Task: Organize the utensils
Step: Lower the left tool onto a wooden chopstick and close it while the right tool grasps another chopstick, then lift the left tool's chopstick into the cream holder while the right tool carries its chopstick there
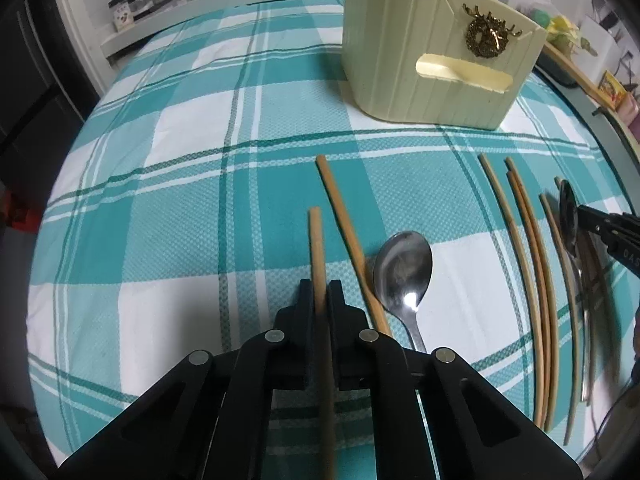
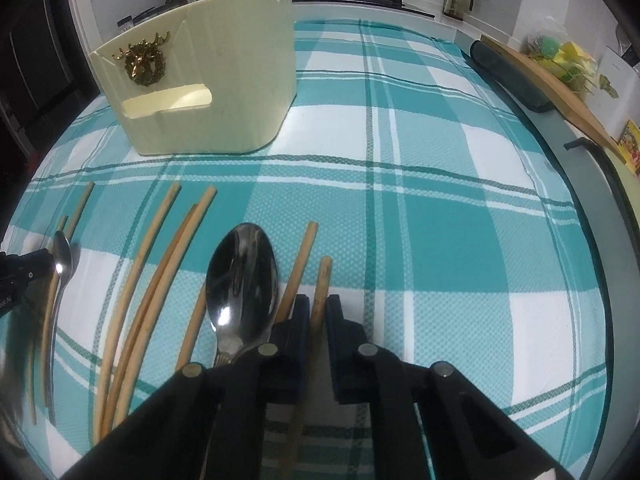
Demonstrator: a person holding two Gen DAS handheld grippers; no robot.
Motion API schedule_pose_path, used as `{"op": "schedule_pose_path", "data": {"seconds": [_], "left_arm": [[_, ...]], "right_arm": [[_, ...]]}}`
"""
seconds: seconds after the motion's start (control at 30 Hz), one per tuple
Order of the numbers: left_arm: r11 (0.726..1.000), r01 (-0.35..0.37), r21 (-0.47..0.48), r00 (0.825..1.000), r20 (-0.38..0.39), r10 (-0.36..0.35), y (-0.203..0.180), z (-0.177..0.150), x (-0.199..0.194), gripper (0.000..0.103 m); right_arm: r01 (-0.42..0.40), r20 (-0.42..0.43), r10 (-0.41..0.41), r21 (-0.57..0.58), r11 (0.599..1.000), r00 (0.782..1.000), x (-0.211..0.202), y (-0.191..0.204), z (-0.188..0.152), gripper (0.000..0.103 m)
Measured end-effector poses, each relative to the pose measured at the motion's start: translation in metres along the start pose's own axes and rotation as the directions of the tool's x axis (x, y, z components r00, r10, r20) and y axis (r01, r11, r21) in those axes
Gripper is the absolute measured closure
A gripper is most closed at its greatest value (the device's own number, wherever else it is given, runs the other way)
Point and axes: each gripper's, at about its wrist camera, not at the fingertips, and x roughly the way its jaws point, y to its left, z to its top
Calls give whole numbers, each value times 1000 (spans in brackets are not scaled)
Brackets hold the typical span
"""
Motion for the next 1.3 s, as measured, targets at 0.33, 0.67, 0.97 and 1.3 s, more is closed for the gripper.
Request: {"op": "schedule_pose_path", "data": {"seconds": [0.33, 0.67, 0.97, 1.3], "left_arm": [[994, 83, -73, 980, 188, -68, 17, 8, -79, 98], [983, 178, -47, 920, 363, -149, 17, 3, -164, 98], [973, 226, -54, 882, 434, -181, 19, -3, -184, 98], [961, 274, -42, 835, 505, -216, 24, 37, -216, 98]], "right_arm": [[-162, 155, 148, 83, 983, 977, -60, -18, 21, 96], [-228, 362, 220, -21, 974, 906, -169, 5, 22, 96], [-221, 452, 239, -93, 971, 860, -213, 25, 17, 96], [-228, 508, 249, -103, 968, 825, -232, 27, 39, 96]]}}
